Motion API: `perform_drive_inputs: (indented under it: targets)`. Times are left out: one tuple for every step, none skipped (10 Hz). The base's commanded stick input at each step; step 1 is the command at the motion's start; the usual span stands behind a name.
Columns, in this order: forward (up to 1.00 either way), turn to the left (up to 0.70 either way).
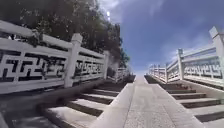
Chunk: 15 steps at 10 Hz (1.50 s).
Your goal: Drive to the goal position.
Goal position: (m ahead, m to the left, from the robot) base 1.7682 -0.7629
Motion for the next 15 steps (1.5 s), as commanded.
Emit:
perform_drive_inputs:
  targets:
    - [0.0,-0.41]
    - [0.0,-0.41]
    - [0.0,-0.41]
    - [0.0,-0.41]
    - [0.0,-0.41]
    - [0.0,-0.41]
    - [0.0,-0.41]
    - [0.0,-0.41]
    - [0.0,-0.41]
    - [0.0,-0.41]
    - [0.0,-0.24]
    - [0.0,-0.06]
    - [0.45,0.0]
    - [0.45,0.0]
    - [0.45,0.0]
